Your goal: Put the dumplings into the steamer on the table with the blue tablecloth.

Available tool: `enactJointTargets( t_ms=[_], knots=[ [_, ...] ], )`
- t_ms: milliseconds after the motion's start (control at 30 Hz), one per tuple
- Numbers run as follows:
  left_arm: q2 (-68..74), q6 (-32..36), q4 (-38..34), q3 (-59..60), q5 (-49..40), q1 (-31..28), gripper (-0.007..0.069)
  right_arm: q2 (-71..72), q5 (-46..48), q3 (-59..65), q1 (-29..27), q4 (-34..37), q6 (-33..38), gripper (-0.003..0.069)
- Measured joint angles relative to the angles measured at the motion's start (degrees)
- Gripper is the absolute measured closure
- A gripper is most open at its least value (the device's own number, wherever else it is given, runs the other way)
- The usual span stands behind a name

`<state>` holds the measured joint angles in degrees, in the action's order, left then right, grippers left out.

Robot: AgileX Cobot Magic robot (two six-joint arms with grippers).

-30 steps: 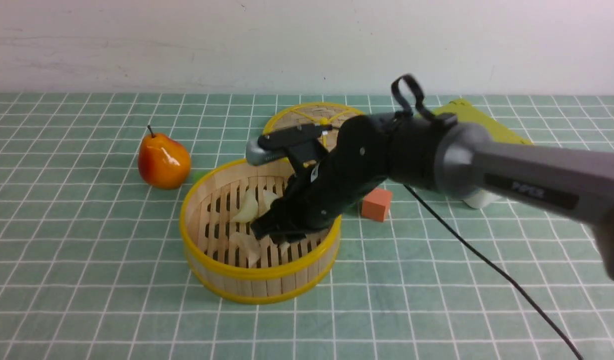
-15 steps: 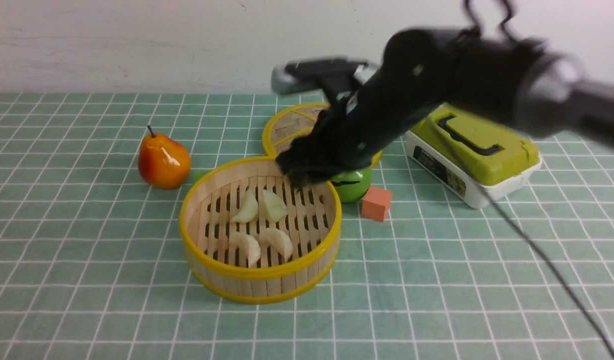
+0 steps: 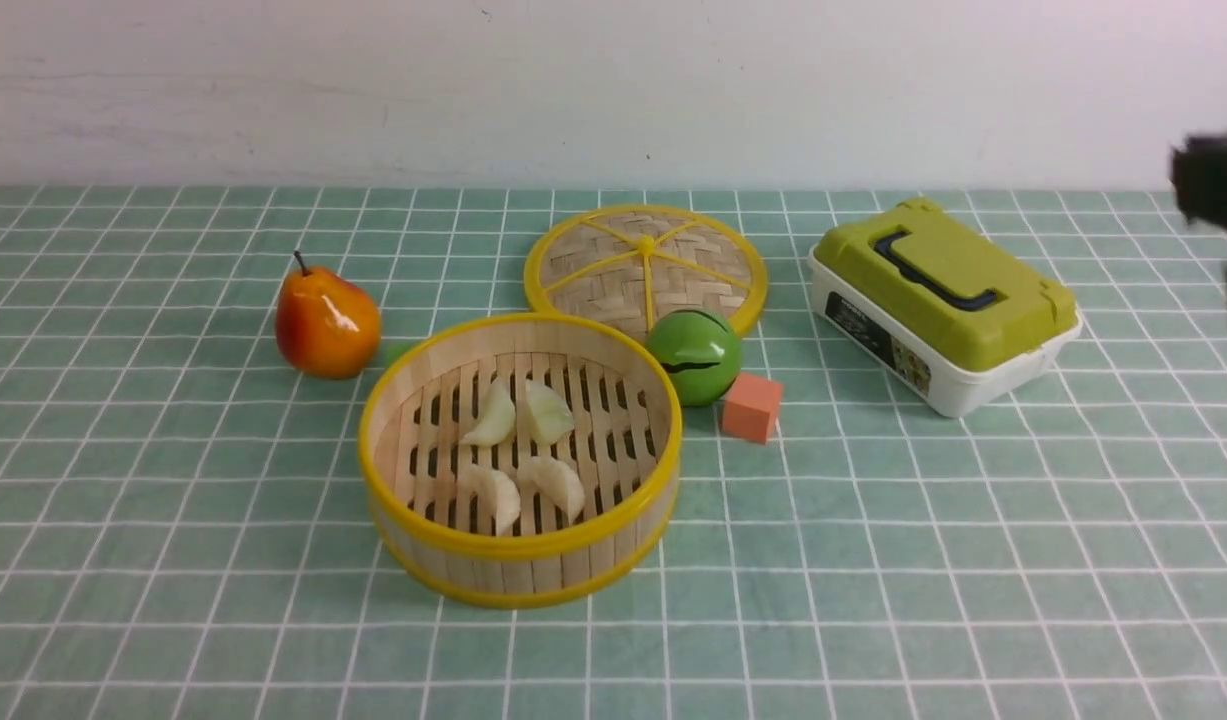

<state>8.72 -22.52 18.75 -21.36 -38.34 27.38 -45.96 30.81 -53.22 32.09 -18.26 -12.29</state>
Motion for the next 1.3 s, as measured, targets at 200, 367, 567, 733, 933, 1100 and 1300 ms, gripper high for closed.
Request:
enactJointTargets(
  t_ms=[200, 367, 567, 733, 933, 1100, 1300],
  knots=[
    [0.0, 0.0, 0.0, 0.0, 0.0, 0.0, 0.0568, 22.0, -24.3, 28.9, -1.4, -13.8, -16.4, 0.0669],
    [0.0, 0.0, 0.0, 0.0, 0.0, 0.0, 0.0561, 31.3, -23.7, 37.9, -4.7, -18.2, -31.8, 0.0664],
    [0.0, 0.0, 0.0, 0.0, 0.0, 0.0, 0.0551, 40.0, -24.3, 41.1, -5.3, -24.3, -35.2, 0.0659],
    [0.0, 0.0, 0.0, 0.0, 0.0, 0.0, 0.0547, 44.4, -24.0, 41.6, -5.3, -25.7, -35.7, 0.0659],
    [0.0, 0.0, 0.0, 0.0, 0.0, 0.0, 0.0544, 45.4, -22.6, 42.7, -5.3, -26.7, -36.0, 0.0659],
    [0.0, 0.0, 0.0, 0.0, 0.0, 0.0, 0.0544, 46.6, -22.3, 45.5, -6.2, -22.2, -34.5, 0.0659],
    [0.0, 0.0, 0.0, 0.0, 0.0, 0.0, 0.0544, 46.6, -22.3, 51.0, -15.7, 2.2, -8.9, 0.0659]
  ],
)
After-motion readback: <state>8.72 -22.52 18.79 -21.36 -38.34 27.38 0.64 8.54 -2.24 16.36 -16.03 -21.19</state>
